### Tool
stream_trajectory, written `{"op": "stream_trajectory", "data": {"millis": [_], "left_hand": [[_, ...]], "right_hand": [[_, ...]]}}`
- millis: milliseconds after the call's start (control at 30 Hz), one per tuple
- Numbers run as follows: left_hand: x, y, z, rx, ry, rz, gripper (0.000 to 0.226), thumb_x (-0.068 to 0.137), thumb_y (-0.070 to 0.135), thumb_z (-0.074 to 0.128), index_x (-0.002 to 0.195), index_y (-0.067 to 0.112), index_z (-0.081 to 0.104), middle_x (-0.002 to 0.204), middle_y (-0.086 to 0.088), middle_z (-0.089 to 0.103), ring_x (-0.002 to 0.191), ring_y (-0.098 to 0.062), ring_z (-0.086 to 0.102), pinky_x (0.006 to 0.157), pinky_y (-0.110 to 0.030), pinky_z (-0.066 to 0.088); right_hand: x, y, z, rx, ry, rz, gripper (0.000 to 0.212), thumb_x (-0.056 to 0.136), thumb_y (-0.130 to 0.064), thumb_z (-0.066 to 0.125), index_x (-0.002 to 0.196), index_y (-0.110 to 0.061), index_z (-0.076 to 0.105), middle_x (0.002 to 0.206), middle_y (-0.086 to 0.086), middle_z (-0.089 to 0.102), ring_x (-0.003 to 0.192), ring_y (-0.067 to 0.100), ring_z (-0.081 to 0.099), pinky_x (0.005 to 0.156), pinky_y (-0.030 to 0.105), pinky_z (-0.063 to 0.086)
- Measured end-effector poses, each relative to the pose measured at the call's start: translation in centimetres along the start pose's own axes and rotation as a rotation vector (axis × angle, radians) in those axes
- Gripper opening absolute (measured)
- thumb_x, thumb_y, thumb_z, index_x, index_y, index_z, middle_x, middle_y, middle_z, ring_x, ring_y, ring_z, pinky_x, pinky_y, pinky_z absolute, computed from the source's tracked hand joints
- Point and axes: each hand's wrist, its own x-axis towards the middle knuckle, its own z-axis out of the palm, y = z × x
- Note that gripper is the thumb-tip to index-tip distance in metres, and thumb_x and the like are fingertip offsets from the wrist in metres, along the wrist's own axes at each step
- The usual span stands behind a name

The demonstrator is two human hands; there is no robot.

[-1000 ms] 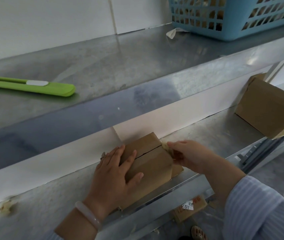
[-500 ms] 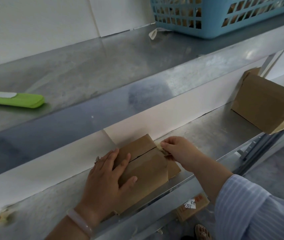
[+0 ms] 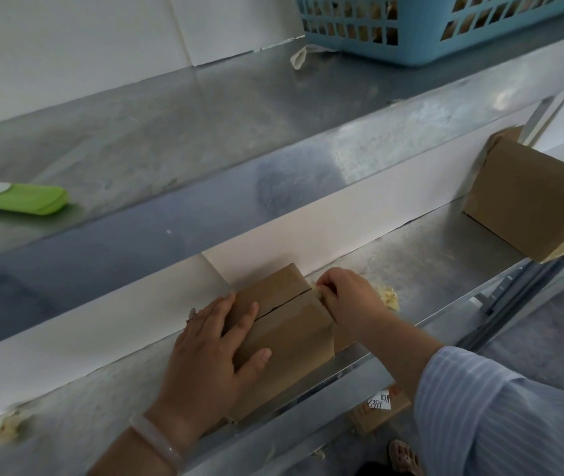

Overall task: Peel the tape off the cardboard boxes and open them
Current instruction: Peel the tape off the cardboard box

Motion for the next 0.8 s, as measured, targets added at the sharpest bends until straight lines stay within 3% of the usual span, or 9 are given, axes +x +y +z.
{"op": "stream_trajectory", "data": {"millis": [133,233,333,500,633,733,800], "left_hand": [[0.0,-0.1,0.0,-0.004,0.003,0.0,0.073,0.087,0.076,0.015,0.145,0.037,0.037,0.154,-0.002,0.032,0.141,-0.023,0.031,0.114,-0.042,0.021],[-0.1,0.0,-0.2,-0.008,0.006,-0.005,0.073,0.087,0.077,0.014,0.145,0.038,0.036,0.153,-0.002,0.033,0.141,-0.022,0.03,0.113,-0.038,0.018],[0.0,0.1,-0.2,-0.022,0.009,-0.002,0.073,0.087,0.076,0.015,0.144,0.037,0.037,0.152,-0.003,0.034,0.14,-0.022,0.032,0.113,-0.04,0.022],[0.0,0.0,-0.2,-0.028,0.006,0.003,0.071,0.087,0.075,0.018,0.144,0.036,0.039,0.152,-0.002,0.034,0.139,-0.022,0.033,0.112,-0.045,0.03],[0.1,-0.1,-0.1,-0.019,0.012,0.016,0.07,0.088,0.074,0.02,0.143,0.036,0.041,0.151,-0.002,0.035,0.138,-0.023,0.035,0.111,-0.04,0.025],[0.0,0.0,-0.2,-0.022,0.011,0.009,0.07,0.088,0.074,0.019,0.144,0.037,0.038,0.152,-0.002,0.033,0.14,-0.022,0.032,0.112,-0.041,0.022],[0.0,-0.1,-0.2,-0.022,0.01,0.01,0.07,0.088,0.075,0.018,0.144,0.037,0.038,0.152,-0.002,0.034,0.14,-0.022,0.032,0.113,-0.042,0.022]], "right_hand": [[-0.1,0.3,0.0,0.239,-0.065,0.148,0.011,0.098,-0.019,0.055,0.095,-0.017,0.065,0.085,-0.004,0.067,0.073,0.005,0.061,0.057,0.011,0.046],[-0.8,0.9,-0.1,0.717,-0.125,0.318,0.018,0.095,-0.018,0.061,0.107,-0.008,0.07,0.093,0.007,0.071,0.083,0.019,0.068,0.071,0.029,0.06],[-0.9,1.8,-0.6,1.085,-0.274,0.421,0.019,0.095,-0.018,0.06,0.1,-0.002,0.069,0.081,0.011,0.068,0.071,0.019,0.065,0.061,0.031,0.055],[-0.3,2.4,-0.8,1.079,-0.365,0.397,0.034,0.083,-0.02,0.071,0.109,0.002,0.068,0.094,0.015,0.07,0.08,0.023,0.067,0.067,0.031,0.055],[0.0,2.4,-0.8,1.04,-0.307,0.372,0.015,0.089,-0.012,0.067,0.097,0.001,0.067,0.082,0.012,0.071,0.072,0.02,0.069,0.062,0.028,0.056],[0.0,2.2,-0.2,0.834,-0.202,0.336,0.014,0.091,-0.019,0.068,0.093,-0.005,0.068,0.087,0.012,0.072,0.08,0.025,0.07,0.075,0.038,0.06],[-0.2,1.6,0.1,0.564,-0.104,0.244,0.011,0.092,-0.024,0.066,0.088,-0.014,0.067,0.086,0.005,0.072,0.08,0.02,0.069,0.077,0.033,0.059]]}}
